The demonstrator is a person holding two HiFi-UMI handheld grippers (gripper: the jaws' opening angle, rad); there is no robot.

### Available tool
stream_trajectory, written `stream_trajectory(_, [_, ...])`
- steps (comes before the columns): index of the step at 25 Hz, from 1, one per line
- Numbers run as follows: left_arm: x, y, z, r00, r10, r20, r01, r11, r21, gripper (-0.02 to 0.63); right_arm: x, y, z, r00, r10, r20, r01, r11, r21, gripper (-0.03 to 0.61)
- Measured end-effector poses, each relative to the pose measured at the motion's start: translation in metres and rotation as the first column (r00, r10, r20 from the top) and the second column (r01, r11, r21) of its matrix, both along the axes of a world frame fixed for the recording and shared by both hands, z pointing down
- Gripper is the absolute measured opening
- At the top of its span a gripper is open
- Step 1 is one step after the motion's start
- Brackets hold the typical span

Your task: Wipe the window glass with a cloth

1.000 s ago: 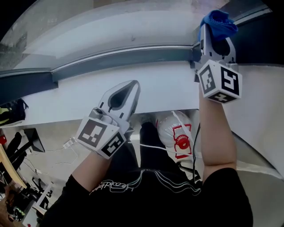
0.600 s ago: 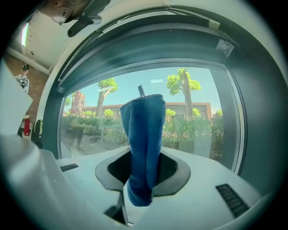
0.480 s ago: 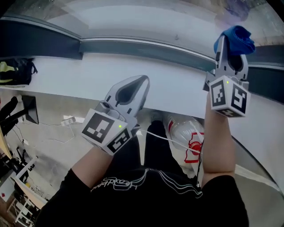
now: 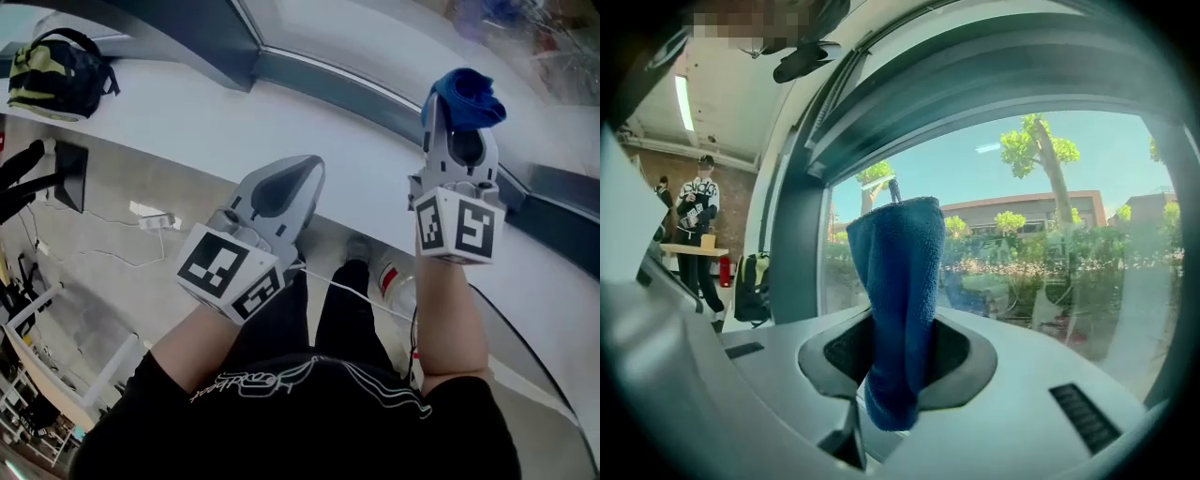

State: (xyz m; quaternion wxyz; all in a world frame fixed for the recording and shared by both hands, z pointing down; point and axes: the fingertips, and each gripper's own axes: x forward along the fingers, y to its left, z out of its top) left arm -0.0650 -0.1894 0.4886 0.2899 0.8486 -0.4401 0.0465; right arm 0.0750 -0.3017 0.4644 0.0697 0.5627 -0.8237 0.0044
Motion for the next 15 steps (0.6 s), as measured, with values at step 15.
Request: stream_trajectory(15, [-0.198,-0.011,0.022,0.984,-0.177,0.012,0.178,0.983,-0.036,0.003,-0.231,-0.044,0.041,0.982,-0.188,0.024,0.189,0.98,-0.066,0.094])
